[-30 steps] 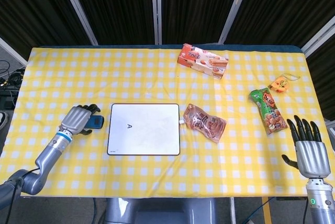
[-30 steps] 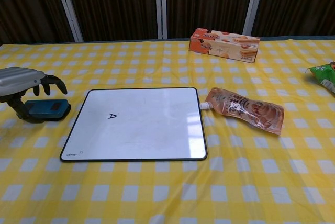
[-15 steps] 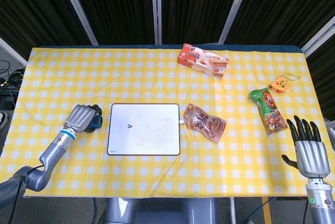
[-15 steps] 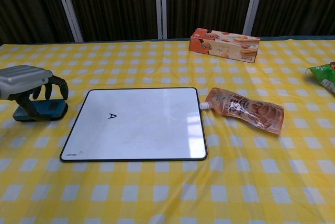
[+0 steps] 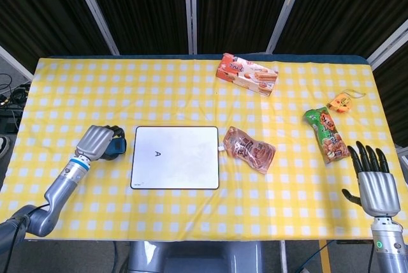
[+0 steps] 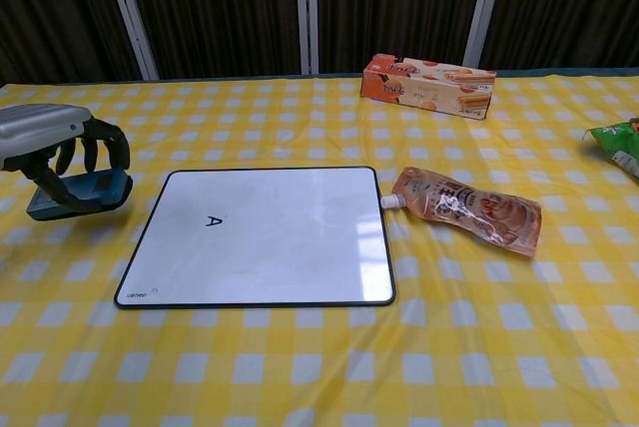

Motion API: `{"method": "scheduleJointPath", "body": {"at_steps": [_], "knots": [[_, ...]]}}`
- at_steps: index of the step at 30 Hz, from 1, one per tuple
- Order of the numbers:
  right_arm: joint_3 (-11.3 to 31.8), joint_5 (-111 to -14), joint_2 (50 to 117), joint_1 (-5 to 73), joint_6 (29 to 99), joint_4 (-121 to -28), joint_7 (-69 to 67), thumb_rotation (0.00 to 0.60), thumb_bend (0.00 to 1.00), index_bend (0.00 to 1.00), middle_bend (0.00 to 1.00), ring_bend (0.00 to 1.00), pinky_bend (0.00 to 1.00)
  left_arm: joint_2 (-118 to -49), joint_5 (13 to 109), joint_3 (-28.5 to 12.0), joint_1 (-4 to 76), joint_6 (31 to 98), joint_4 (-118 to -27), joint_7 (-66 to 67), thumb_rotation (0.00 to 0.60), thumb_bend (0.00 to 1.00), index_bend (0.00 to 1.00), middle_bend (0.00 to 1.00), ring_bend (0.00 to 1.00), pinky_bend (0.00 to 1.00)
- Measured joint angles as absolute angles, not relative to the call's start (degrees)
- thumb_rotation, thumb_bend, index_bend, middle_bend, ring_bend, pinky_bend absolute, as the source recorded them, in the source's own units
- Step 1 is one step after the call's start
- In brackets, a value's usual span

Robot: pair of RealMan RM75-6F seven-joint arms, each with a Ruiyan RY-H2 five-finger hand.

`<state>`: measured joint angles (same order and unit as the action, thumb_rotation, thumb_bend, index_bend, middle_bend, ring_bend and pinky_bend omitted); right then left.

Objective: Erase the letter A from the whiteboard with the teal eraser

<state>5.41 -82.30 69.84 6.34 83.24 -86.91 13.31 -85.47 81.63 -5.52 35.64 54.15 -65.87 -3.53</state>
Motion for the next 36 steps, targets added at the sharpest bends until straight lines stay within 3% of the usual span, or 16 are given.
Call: {"method": "scheduleJointPath", "body": {"at_steps": [6,12,24,36], "knots": [[5.34,-82.16,70.11,6.51,82.96,-86.80,13.81,0.600,0.00,0.00,0.00,0.00,0.00,-84.84,84.32,-7.07,37.25,57.04,-70.58,-10.38,0.600,0.32,0.55,0.40,0.52,0.58],[5.35,-81.80,70.25,6.59,82.69,-86.58,13.98,0.600,0.00,0.00,0.00,0.00,0.00,-89.31,85.29,-8.50,40.94,56.35,-69.91,-13.95,0.600,0.32,0.57,0.40,0.52,0.58],[5.68,-80.13,70.12,6.40,82.11,-85.49,13.06,0.600,0.00,0.00,0.00,0.00,0.00,-100.15,83.94,-8.87,46.20,51.96,-61.18,-14.28,0.600,0.32,0.59,0.42,0.54,0.60],[5.61,-80.07,70.07,6.32,82.14,-85.53,12.77,0.600,0.00,0.00,0.00,0.00,0.00,-104.46,83.32,-7.88,46.60,51.66,-51.42,-19.72,0.600,0.35,0.63,0.44,0.55,0.60]]}}
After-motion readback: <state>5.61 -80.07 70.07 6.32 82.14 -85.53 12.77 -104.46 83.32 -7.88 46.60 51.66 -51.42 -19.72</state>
